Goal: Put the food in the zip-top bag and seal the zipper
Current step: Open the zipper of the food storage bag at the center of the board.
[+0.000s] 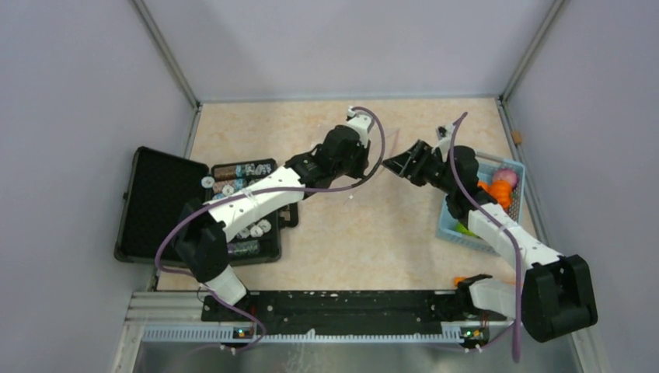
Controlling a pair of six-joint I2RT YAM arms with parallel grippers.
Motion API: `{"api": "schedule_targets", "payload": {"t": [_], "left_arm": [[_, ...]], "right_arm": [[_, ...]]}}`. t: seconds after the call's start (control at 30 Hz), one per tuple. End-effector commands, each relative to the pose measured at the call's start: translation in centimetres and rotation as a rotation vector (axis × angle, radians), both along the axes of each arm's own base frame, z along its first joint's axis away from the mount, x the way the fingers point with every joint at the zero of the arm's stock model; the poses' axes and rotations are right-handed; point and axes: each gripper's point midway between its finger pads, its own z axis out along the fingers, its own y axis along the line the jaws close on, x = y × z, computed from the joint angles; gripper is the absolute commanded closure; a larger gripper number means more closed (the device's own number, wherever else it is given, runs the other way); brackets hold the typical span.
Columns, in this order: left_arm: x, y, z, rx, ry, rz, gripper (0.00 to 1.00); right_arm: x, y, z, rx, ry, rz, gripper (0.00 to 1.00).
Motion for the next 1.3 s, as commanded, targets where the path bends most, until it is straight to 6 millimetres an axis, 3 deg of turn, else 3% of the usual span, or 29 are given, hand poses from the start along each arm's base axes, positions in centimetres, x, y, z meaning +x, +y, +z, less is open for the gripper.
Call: {"api": "schedule_targets", "payload": {"t": [0.0, 0.33, 0.53, 0.6, 0.7, 0.83, 1.07, 1.17, 1.27], "left_arm": [[-0.5, -0.8, 2.2, -0.054, -0.026, -0.023, 1.0], [-1.0, -1.6, 2.8, -0.056, -0.05, -0.075, 1.0], [-0.9, -1.1, 3.1, -0.049, -0.059, -0.055, 1.0], [-1.0, -1.0, 3.2, -0.047, -0.061, -0.059, 1.0], [-1.1, -1.2, 3.4, -0.049, -0.064, -0.073, 1.0], [-0.6, -0.5, 3.9, -0.028, -0.086, -0.04, 1.0], [0.0, 1.6, 5.5, 0.004, -0.149, 0.036, 1.0], [0.3, 2.8, 5.8, 0.05, -0.185, 0.064, 1.0], [0.8, 3.3, 5.3, 0.101, -0.198, 0.084, 1.0]], "right_arm": [[0.5, 1.3, 3.5, 0.016, -0.1, 0.004, 0.33], [2.1, 2.0, 0.0, -0.077, 0.007, -0.005, 0.47], [2.2, 1.9, -2.1, -0.128, 0.042, 0.008, 0.68], [2.2, 2.2, -2.4, -0.13, 0.046, 0.029, 0.85], [2.5, 2.5, -2.4, -0.146, 0.05, 0.043, 0.86], [2.9, 1.5, -2.8, -0.212, 0.047, -0.004, 1.0], [3.1, -0.9, -4.5, -0.288, 0.071, -0.125, 1.0], [3.0, -1.0, -5.3, -0.285, 0.094, -0.134, 1.0], [3.0, 0.0, -4.7, -0.248, 0.077, -0.093, 1.0]]}}
